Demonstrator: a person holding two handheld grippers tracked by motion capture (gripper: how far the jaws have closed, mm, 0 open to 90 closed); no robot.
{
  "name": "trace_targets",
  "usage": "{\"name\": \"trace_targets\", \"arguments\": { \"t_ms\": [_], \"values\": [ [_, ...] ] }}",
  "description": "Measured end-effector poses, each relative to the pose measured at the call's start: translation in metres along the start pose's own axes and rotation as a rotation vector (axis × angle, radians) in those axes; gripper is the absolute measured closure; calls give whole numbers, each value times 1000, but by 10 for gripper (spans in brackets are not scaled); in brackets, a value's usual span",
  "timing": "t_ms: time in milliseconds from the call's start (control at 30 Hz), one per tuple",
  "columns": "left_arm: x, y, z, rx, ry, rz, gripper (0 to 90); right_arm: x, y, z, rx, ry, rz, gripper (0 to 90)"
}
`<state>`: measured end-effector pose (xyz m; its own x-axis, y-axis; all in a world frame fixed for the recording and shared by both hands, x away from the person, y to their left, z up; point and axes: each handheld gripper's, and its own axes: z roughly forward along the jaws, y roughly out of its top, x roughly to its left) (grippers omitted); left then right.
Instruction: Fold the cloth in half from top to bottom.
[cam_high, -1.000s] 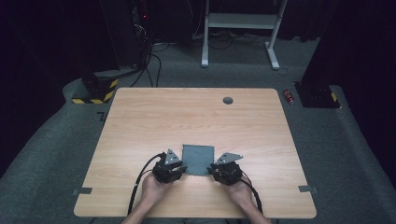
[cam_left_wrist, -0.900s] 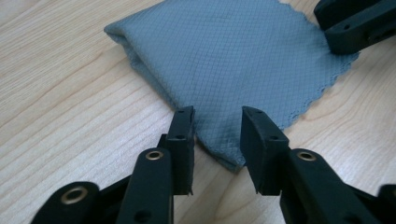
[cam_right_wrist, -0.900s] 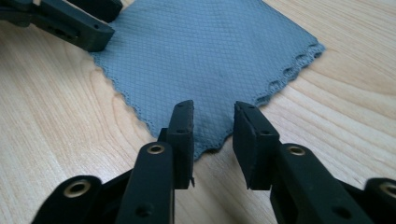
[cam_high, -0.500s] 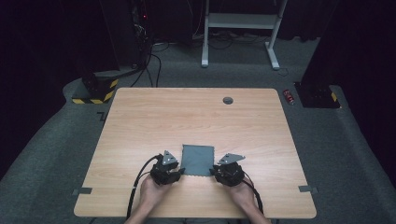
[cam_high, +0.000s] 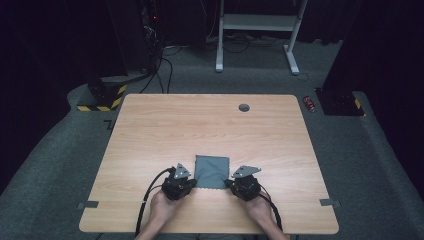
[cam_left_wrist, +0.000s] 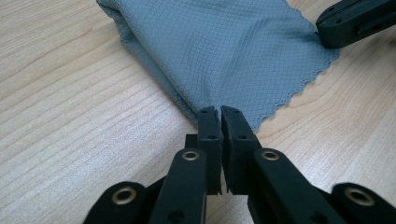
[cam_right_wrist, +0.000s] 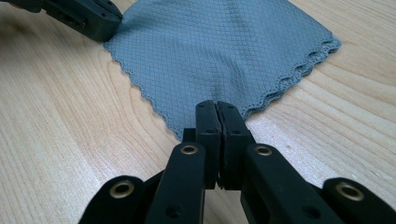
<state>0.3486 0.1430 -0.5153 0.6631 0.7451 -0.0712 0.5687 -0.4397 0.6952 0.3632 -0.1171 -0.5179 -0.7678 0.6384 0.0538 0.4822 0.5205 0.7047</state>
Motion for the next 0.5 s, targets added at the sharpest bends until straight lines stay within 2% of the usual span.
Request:
{"name": "trace_targets", "arguments": {
  "t_ms": [133,233,400,433,500],
  "values": [
    [-4,-2,-2,10,-17,-10,880,2,0,-1,8,-5,-6,888],
    [-10,-6,-7,17,-28,0,880,5,-1,-4,20,2,-20,889],
    [-14,-15,-14,22,-78,-45,870,13,-9,-12,30,33,-31,881],
    [-13,-15,-14,20,-88,-60,849,14,-10,-13,34,38,-24,869],
    [-9,-12,-16,5,-90,-83,710,13,-8,-15,24,32,-35,822]
  ]
}}
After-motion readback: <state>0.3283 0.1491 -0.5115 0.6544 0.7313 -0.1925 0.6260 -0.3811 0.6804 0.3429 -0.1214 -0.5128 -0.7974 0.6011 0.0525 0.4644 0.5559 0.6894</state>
